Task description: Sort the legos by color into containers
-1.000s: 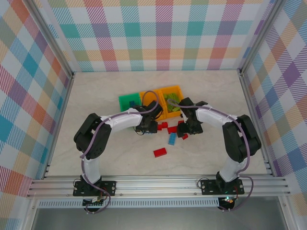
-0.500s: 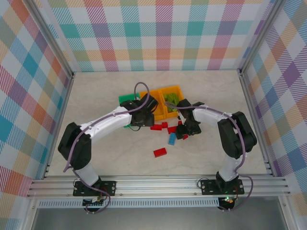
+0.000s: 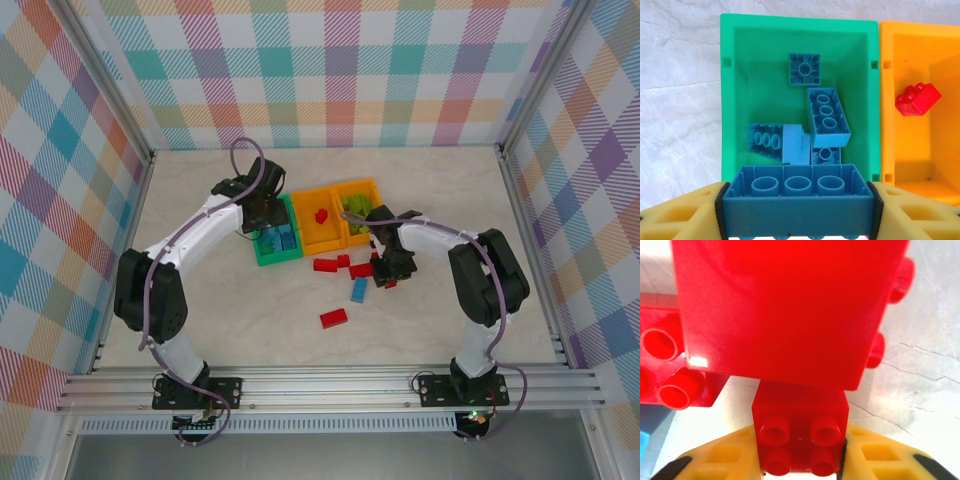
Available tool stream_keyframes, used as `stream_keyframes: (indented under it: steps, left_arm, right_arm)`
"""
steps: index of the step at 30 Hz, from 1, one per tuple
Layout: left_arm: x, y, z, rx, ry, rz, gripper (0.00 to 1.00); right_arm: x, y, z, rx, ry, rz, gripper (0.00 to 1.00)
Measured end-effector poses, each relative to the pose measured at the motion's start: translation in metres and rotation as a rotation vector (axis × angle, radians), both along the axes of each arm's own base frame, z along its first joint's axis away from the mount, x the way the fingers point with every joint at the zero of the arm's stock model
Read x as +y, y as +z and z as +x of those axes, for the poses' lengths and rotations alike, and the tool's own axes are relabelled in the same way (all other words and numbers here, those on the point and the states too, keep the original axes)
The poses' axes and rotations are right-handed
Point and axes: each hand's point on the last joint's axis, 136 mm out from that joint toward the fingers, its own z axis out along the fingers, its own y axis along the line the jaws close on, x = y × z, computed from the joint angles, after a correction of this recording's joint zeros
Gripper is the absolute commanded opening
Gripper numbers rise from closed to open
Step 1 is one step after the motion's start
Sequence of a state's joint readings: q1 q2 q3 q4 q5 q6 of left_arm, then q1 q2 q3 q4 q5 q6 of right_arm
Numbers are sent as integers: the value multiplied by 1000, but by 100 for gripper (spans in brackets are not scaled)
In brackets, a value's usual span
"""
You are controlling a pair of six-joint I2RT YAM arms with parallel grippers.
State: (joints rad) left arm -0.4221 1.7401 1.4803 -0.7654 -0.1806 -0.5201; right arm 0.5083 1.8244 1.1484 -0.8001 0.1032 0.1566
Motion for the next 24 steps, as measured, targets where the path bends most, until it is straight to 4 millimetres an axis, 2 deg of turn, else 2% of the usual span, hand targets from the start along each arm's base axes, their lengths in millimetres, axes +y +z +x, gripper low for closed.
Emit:
stream_keyframes:
  steps: [4,6,10,16,18,21,23,24]
  left_arm:
    - [5,-7,18,13,11,-6,62]
    - [9,-9,24,18,22,-6,63]
    - [14,-17,33,38,39,-1,64]
    - [13,-33,34,77,39,7,68]
    - [13,-35,35,83,37,8,74]
    - [10,-36,38,85,30,0,86]
    - [8,-36,37,88,26,-14,99]
    - [7,-36,37,88,27,-21,100]
  right_arm:
    - [6,17,2,-37,-30,48,26]
    - [9,34,4,-71,-42,80,26]
    - [21,79,18,-154,-53,146,26]
    - [68,156,55,-296,-36,307,26]
    - [86,175,72,-323,-51,360,26]
    - [110,179,96,-315,-87,418,26]
    - [125,167,108,-277,-111,443,25]
    - [130,159,112,-256,-122,446,25]
